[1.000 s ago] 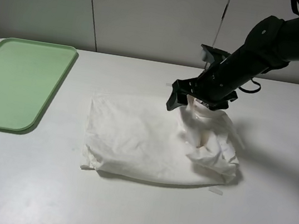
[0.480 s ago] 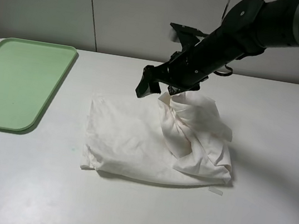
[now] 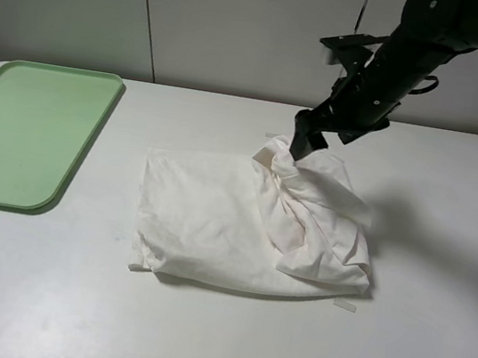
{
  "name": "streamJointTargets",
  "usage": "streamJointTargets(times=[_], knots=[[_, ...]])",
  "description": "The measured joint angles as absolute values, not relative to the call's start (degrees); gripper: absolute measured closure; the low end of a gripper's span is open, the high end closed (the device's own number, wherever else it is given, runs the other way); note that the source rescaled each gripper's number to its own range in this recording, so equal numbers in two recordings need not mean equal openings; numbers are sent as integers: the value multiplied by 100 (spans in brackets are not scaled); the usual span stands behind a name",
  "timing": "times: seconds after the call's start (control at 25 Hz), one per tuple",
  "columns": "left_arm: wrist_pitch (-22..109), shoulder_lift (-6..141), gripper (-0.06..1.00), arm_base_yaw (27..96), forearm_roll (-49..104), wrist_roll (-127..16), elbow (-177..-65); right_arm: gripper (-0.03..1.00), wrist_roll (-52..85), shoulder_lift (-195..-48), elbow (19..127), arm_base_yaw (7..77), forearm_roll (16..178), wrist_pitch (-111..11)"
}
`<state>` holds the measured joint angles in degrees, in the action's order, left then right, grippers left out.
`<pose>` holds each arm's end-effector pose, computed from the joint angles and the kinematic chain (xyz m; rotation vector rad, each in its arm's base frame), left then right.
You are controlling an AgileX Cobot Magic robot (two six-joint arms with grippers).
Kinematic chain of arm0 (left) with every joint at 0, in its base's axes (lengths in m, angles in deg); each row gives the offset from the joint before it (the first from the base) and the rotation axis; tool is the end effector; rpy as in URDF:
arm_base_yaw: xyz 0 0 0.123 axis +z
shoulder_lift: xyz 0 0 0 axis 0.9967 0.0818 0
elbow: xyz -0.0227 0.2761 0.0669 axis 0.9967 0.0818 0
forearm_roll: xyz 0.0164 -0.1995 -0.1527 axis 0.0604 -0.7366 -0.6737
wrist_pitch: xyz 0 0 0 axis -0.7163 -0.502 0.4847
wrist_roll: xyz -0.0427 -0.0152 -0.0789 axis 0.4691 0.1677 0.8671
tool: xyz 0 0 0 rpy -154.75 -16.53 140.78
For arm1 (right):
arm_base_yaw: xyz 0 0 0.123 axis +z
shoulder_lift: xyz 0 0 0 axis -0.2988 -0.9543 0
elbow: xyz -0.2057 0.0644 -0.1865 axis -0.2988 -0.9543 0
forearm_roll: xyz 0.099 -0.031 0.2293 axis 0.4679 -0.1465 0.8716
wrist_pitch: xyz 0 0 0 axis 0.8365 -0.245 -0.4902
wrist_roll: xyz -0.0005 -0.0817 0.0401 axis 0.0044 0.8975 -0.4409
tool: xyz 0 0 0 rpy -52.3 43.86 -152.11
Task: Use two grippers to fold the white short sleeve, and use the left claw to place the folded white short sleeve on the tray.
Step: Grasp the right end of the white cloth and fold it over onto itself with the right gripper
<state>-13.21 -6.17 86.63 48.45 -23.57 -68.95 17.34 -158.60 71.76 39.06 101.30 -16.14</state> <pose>-0.0037 0.0102 0.2723 0.0101 2.0519 0.1938 0.3671 0.1600 0.2005 -0.8995 2.6167 0.2324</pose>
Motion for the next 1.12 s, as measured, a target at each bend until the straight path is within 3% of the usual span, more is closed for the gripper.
streamJointTargets(times=[0.44, 1.12], knots=[[-1319, -617, 6, 8663, 4847, -2357, -6895, 0, 2215, -15860, 6363, 3243, 10343, -966], [-1314, -617, 6, 8663, 4853, -2357, -6895, 0, 2513, -15860, 6315, 4668, 12819, -692]])
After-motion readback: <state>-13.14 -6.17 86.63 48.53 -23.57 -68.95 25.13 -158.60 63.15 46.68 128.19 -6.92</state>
